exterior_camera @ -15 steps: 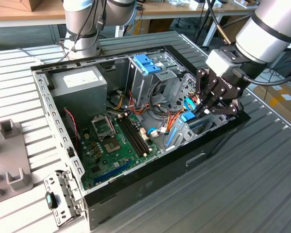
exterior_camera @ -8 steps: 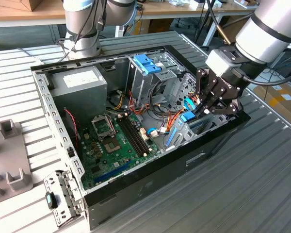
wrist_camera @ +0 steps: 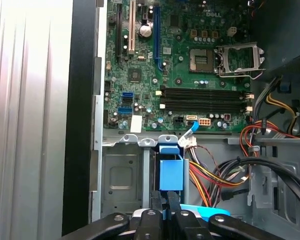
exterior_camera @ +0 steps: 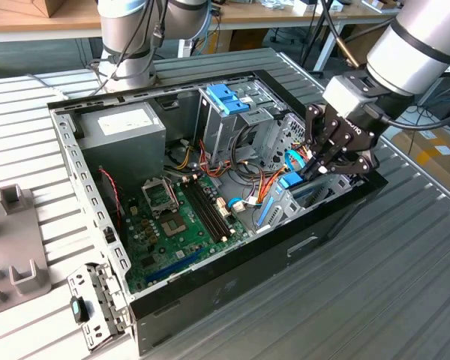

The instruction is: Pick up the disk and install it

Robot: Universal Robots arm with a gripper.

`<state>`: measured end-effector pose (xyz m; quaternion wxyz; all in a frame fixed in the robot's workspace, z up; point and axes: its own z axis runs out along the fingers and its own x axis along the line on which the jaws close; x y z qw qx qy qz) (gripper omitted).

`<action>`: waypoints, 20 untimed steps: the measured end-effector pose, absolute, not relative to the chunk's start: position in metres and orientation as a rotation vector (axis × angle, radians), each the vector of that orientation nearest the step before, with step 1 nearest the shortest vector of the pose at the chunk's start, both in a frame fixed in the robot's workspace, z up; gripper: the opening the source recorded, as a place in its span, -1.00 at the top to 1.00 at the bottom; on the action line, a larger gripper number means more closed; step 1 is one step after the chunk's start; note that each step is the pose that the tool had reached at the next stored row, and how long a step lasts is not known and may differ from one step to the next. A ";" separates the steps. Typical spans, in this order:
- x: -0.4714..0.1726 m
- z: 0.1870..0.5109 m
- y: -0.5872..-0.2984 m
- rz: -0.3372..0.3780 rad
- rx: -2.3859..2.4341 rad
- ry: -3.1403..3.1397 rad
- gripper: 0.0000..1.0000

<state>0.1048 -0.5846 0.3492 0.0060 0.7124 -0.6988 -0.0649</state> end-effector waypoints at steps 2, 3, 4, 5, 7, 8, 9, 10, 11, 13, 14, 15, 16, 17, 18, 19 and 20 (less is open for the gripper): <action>0.105 0.349 -0.582 -0.203 2.246 -2.169 0.68; 0.105 0.349 -0.581 -0.203 2.253 -2.161 0.68; 0.105 0.349 -0.581 -0.203 2.260 -2.153 0.68; 0.106 0.349 -0.580 -0.203 2.267 -2.146 0.68; 0.107 0.349 -0.579 -0.203 2.277 -2.134 0.68; 0.107 0.349 -0.579 -0.203 2.279 -2.131 0.68; 0.108 0.349 -0.578 -0.203 2.280 -2.130 0.68; 0.109 0.349 -0.576 -0.203 2.280 -2.130 0.68; 0.109 0.349 -0.575 -0.203 2.280 -2.130 0.68; 0.110 0.349 -0.572 -0.203 2.280 -2.130 0.68; 0.110 0.349 -0.571 -0.203 2.280 -2.130 0.68; 0.112 0.349 -0.571 -0.203 2.280 -2.130 0.68; 0.113 0.348 -0.571 -0.203 2.279 -2.131 0.68; 0.114 0.348 -0.571 -0.203 2.278 -2.132 0.68; 0.116 0.348 -0.571 -0.203 2.277 -2.134 0.68; 0.117 0.348 -0.571 -0.203 2.276 -2.135 0.68; 0.117 0.348 -0.571 -0.203 2.276 -2.135 0.68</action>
